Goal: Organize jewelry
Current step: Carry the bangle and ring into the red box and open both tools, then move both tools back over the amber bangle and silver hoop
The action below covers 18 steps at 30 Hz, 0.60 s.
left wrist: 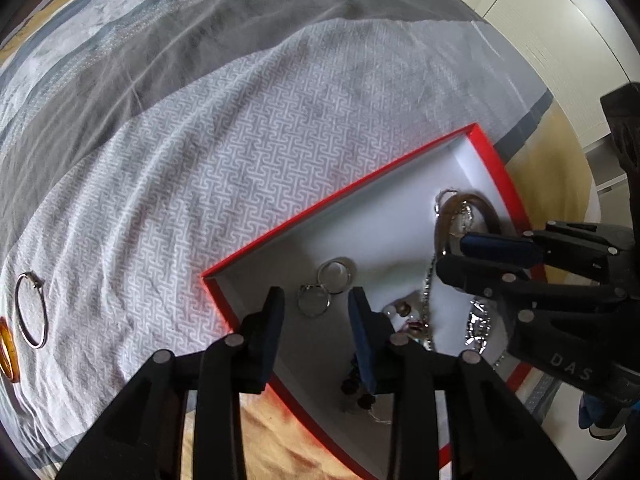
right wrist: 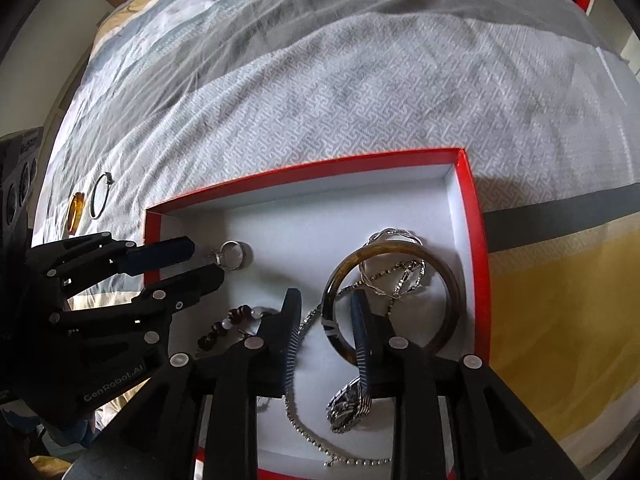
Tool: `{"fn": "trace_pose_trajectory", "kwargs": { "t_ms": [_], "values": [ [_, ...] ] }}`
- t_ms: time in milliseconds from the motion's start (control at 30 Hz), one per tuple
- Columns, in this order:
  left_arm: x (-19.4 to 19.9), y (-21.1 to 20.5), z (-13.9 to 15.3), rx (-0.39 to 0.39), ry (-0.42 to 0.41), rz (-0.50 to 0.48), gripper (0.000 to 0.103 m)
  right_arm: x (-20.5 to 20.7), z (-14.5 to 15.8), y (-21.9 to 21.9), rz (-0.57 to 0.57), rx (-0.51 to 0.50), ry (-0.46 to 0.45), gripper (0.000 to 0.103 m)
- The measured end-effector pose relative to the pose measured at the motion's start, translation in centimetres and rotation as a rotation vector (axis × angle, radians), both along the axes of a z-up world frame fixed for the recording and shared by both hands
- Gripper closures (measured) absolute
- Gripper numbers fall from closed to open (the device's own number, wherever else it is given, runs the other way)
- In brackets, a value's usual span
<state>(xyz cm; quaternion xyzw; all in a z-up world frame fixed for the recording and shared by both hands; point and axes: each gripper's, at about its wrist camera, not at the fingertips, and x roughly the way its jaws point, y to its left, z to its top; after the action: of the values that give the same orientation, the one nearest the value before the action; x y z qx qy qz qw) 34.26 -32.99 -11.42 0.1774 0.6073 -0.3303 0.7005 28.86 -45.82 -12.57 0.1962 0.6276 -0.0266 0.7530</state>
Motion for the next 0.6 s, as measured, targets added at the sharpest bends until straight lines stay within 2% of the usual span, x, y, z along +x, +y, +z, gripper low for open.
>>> {"fn": "trace_pose_trajectory", "kwargs": {
  "t_ms": [300, 600],
  "values": [
    [-0.5, 3.3, 4.8, -0.044, -0.054, 0.048, 0.071, -1.9, 3.6, 0.7, -0.029, -0.039, -0.024, 0.069],
    [-0.9, 9.3, 11.4, -0.091, -0.146, 0.137, 0.071, -3.7, 10.3, 1.0, -0.047, -0.07, -0.104, 0.064]
  ]
}}
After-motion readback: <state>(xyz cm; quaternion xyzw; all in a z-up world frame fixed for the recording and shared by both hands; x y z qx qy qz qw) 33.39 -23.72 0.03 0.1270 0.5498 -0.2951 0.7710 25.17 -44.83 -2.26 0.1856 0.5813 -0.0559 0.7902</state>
